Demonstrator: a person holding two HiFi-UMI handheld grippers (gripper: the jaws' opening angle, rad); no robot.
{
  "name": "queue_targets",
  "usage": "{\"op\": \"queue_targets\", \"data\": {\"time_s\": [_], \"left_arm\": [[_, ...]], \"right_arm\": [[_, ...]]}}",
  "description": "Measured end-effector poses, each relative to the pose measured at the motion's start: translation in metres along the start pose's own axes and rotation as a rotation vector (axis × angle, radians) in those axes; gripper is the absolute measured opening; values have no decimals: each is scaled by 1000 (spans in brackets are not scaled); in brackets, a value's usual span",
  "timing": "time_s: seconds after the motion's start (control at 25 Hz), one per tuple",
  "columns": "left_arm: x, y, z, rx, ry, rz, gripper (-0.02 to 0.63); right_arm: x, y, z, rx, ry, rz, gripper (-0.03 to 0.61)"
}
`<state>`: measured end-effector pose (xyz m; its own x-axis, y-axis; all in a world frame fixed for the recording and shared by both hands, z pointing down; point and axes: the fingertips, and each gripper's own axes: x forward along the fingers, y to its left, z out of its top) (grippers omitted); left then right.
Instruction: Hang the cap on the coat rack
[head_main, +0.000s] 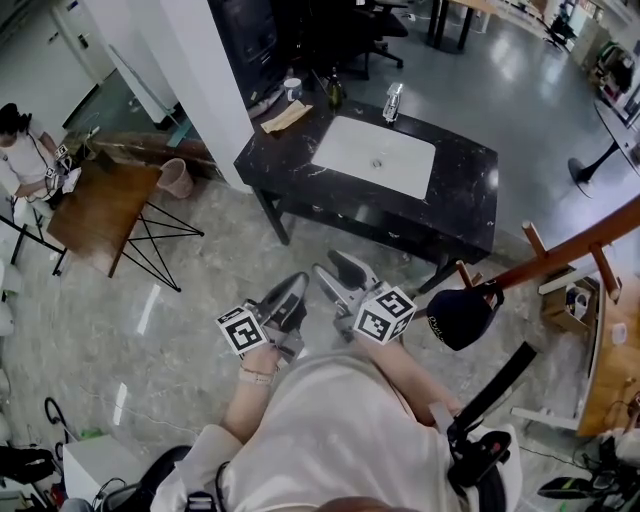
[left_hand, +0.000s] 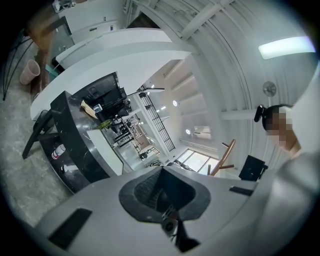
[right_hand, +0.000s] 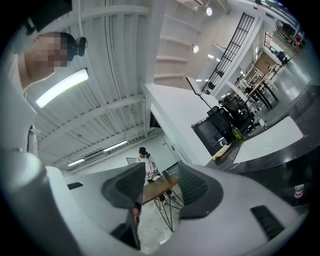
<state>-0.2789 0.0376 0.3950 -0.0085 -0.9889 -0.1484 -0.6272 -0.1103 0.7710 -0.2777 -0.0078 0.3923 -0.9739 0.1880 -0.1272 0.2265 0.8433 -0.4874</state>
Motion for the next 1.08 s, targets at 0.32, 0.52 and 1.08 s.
{"op": "queue_targets", "data": {"time_s": [0.32, 0.52, 1.08], "left_arm": [[2, 2, -7, -11, 20, -10, 8], [4, 2, -13, -20, 39, -20, 8], [4, 1, -19, -26, 62, -37, 8]], "right_arm": [[-9, 0, -9, -3, 12, -15, 199], [-15, -5, -11, 22, 3, -38, 199], [-18, -5, -15, 35, 2, -48, 199]]}}
